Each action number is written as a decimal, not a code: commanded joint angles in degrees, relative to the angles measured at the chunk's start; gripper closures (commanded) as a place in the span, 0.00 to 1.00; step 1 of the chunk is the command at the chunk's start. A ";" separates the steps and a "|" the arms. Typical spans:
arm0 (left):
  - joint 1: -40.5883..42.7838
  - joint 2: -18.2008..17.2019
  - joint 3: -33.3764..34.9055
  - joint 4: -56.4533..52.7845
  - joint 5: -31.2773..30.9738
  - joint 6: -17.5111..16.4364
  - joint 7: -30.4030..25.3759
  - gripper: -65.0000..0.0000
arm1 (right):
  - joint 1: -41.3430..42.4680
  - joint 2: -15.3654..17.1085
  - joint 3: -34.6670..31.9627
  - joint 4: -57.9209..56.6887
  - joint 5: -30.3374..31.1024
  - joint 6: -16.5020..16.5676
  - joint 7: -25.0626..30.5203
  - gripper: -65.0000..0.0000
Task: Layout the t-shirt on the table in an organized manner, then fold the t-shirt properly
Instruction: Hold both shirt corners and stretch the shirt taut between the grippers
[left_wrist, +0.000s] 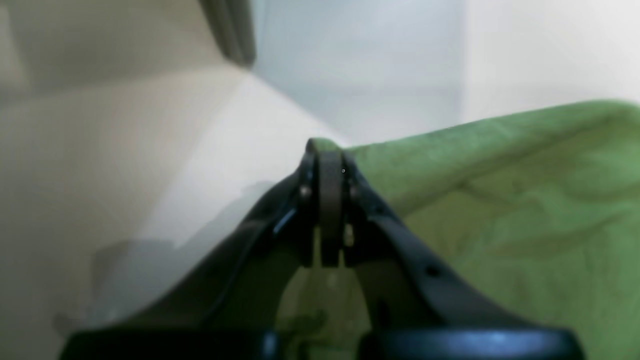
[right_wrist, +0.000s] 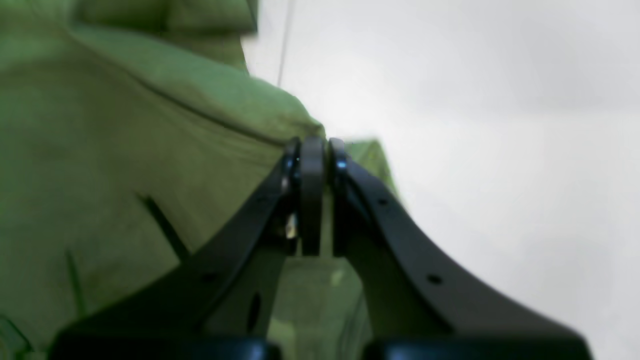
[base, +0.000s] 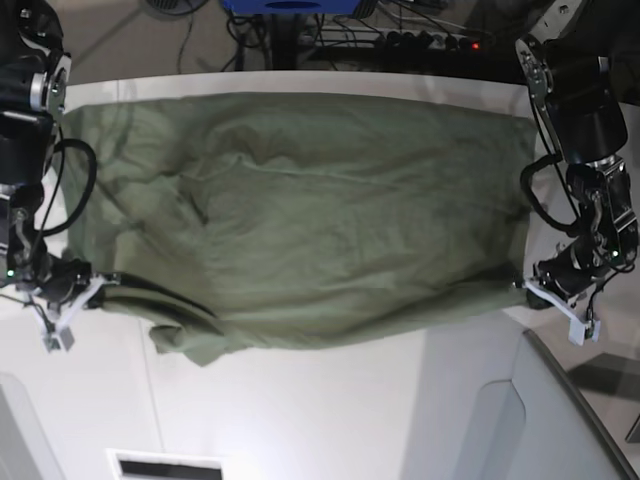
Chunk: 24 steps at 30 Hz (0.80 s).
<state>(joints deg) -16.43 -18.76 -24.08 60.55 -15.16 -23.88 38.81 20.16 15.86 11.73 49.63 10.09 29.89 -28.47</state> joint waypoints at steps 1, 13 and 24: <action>-0.85 -1.94 -0.23 1.20 -0.71 -0.17 -1.22 1.00 | 1.51 0.98 0.19 0.62 0.59 0.13 1.00 1.00; 3.55 -2.47 -0.14 6.13 -0.71 -0.17 -0.96 1.00 | -1.48 0.89 0.80 3.43 0.68 0.04 -6.30 1.00; 7.59 -1.06 -0.14 7.01 -0.71 -0.25 -1.05 1.00 | -6.93 0.45 3.44 14.95 0.86 -0.31 -15.44 1.00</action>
<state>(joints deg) -8.12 -18.57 -23.90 66.43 -15.33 -24.05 38.63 12.29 15.05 14.81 63.64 10.79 29.63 -43.86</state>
